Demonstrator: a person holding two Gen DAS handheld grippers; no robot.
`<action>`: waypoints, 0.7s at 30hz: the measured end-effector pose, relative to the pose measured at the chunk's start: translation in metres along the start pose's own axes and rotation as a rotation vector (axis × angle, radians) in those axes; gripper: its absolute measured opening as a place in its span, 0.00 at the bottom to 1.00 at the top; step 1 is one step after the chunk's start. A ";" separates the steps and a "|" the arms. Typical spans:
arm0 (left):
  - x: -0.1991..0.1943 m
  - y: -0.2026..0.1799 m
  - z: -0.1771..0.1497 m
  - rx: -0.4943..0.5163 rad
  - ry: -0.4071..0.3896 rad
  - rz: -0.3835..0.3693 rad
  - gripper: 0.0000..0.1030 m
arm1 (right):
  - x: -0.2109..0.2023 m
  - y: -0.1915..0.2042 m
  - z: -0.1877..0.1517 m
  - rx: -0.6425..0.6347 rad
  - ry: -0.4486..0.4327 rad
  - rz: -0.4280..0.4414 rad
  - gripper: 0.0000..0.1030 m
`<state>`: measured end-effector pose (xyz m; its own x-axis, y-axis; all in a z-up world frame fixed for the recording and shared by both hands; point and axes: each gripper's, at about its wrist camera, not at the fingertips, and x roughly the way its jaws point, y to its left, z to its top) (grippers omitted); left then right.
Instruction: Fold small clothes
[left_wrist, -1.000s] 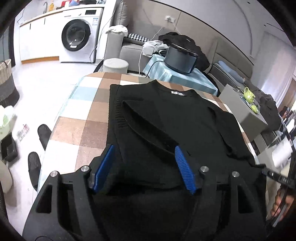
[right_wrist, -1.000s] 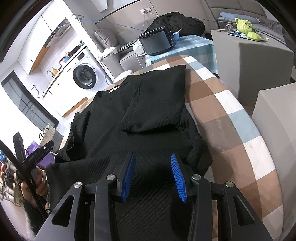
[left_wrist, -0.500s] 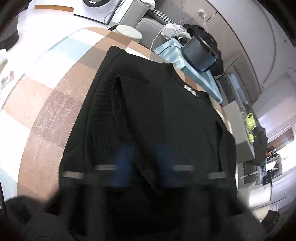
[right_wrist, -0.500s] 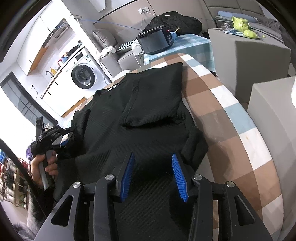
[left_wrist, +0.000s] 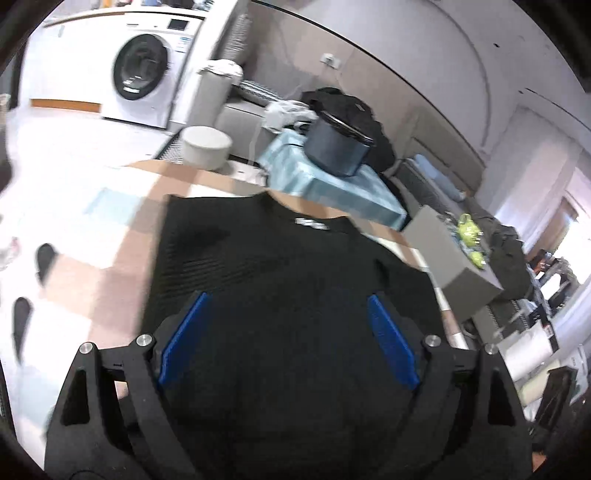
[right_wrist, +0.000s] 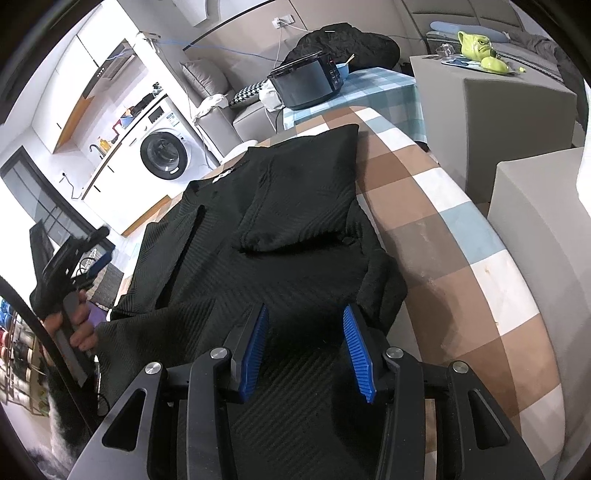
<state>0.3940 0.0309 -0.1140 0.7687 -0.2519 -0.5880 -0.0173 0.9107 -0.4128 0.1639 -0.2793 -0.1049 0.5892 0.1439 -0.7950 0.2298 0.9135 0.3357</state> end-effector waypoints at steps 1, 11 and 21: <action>-0.011 0.006 -0.004 0.004 -0.010 0.030 0.82 | -0.001 -0.001 0.000 -0.001 -0.002 -0.001 0.42; -0.145 0.075 -0.071 0.046 -0.056 0.259 0.84 | -0.035 -0.020 -0.019 -0.027 -0.014 -0.048 0.50; -0.177 0.113 -0.126 -0.026 0.025 0.341 0.85 | -0.008 -0.030 -0.043 -0.015 0.124 0.001 0.50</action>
<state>0.1754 0.1369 -0.1445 0.6999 0.0578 -0.7119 -0.2875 0.9352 -0.2067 0.1193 -0.2915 -0.1300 0.4888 0.1898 -0.8515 0.2176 0.9187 0.3297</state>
